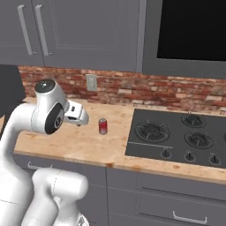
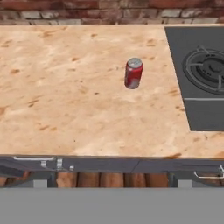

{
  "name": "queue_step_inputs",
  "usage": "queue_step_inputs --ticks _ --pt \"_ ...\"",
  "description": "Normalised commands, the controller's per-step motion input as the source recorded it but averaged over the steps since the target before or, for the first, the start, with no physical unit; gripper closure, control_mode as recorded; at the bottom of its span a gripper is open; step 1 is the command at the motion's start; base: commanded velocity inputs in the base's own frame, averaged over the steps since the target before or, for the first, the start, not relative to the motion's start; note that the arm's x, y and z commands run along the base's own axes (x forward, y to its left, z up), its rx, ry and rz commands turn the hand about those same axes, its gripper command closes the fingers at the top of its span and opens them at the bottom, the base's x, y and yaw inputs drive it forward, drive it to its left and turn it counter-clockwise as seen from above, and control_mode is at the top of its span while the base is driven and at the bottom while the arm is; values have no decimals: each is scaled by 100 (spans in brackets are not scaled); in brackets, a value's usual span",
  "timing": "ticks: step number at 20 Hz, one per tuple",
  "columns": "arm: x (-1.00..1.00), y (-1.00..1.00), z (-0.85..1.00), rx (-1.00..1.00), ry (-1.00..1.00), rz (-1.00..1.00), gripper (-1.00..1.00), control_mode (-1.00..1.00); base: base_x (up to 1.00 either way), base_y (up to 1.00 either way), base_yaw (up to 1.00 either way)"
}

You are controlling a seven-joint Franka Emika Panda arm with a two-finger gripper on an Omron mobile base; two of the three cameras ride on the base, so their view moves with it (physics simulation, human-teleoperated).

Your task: Four empty soda cans are scattered around the kitchen. Gather all the cans and cluster them next to the stove for recycling.

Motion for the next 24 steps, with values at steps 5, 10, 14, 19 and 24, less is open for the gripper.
queue_step_inputs --ticks 5,10,14,19,24 --pt "77 -27 -34 -2 10 -3 -100 -100 0 0 0" --pt "89 -12 -50 -6 10 -2 -100 -100 0 0 0" --pt "83 -31 -62 -4 17 -3 -100 -100 0 0 0" --pt "73 -18 -54 -2 8 0 -100 -100 0 0 0" --pt "47 -4 -14 0 3 0 -100 -100 0 0 0"
